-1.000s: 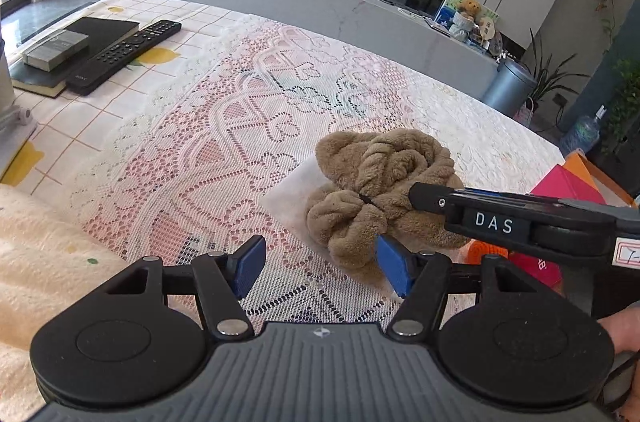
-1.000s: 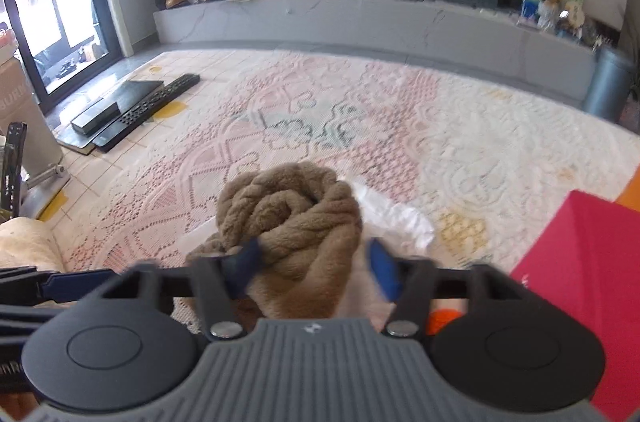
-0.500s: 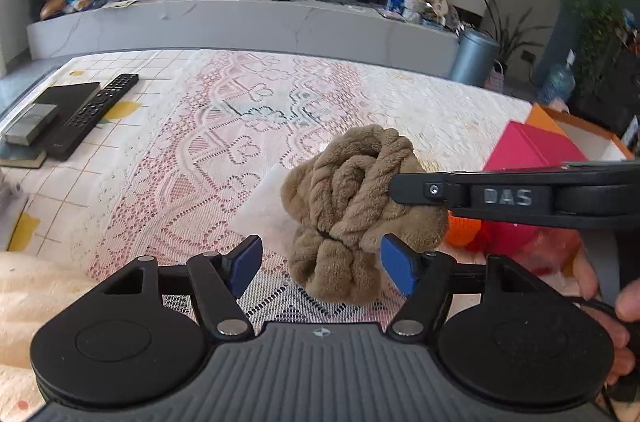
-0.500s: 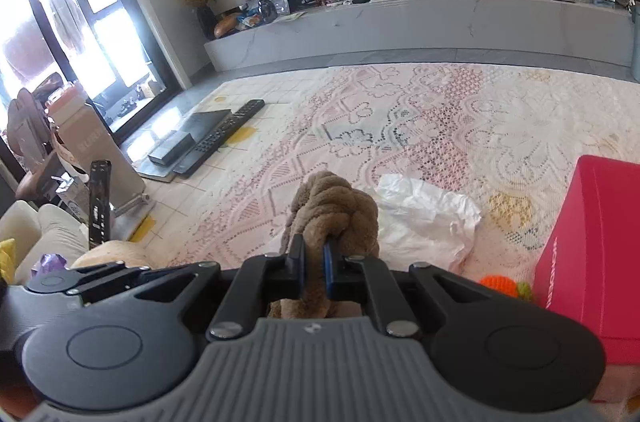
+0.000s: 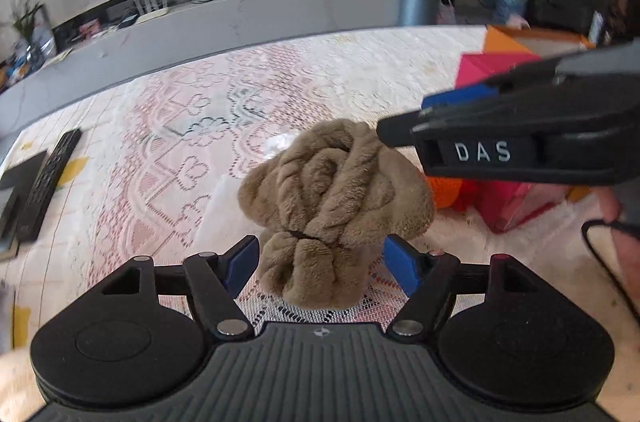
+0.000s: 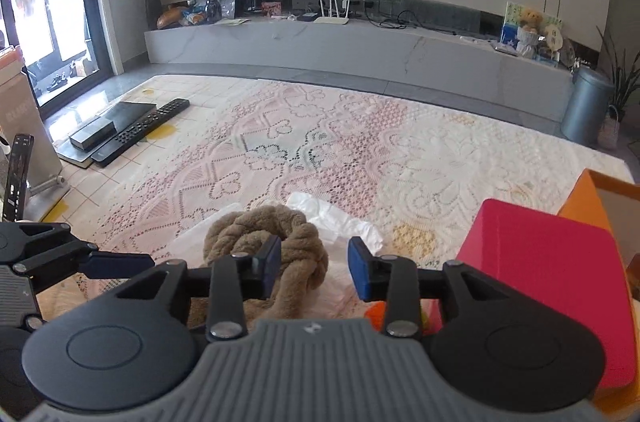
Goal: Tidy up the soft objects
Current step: 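Grasp the brown rope plush with the left tool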
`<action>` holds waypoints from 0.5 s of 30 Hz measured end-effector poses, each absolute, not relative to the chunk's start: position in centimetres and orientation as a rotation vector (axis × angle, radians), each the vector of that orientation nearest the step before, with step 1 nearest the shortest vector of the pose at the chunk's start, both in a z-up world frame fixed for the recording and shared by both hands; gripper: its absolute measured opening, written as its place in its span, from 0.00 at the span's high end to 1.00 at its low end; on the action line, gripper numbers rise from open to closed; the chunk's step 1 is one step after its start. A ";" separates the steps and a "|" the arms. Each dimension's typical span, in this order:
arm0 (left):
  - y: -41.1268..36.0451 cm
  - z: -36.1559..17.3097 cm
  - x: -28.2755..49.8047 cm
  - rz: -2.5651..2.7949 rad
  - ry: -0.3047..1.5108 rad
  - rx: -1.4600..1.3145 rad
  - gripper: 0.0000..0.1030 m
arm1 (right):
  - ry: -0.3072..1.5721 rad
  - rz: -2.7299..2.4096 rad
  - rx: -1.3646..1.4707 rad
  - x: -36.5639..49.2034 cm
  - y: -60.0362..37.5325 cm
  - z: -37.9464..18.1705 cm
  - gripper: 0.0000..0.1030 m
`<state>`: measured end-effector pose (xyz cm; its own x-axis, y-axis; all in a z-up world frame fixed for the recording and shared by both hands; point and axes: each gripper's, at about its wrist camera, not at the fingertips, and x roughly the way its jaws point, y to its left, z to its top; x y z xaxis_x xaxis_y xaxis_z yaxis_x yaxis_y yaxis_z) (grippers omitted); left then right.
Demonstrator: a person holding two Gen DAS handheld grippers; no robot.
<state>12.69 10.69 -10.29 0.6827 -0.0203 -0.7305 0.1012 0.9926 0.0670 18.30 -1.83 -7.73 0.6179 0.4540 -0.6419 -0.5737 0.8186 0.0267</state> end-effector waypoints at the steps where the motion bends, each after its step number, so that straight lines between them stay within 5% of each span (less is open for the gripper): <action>1: 10.3 -10.6 13.1 -0.076 0.825 0.133 0.19 | 0.688 0.589 -0.194 18.4 -1.9 -7.9 0.64; 11: 8.0 -13.5 15.5 -0.093 0.846 0.303 0.21 | 0.722 0.576 -0.192 19.0 -2.1 -9.4 0.66; 13: 8.3 -13.5 15.6 -0.070 0.844 0.291 0.45 | 0.717 0.579 -0.202 19.0 -2.2 -9.5 0.68; 15: 8.9 -13.3 15.4 -0.041 0.827 0.264 0.54 | 0.712 0.588 -0.198 18.9 -2.2 -9.5 0.67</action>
<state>15.43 8.90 -13.31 0.6784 0.0665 -0.7317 0.1387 0.9664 0.2165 18.93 -2.21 -9.46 0.6047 0.4387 -0.6648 -0.5697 0.8215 0.0239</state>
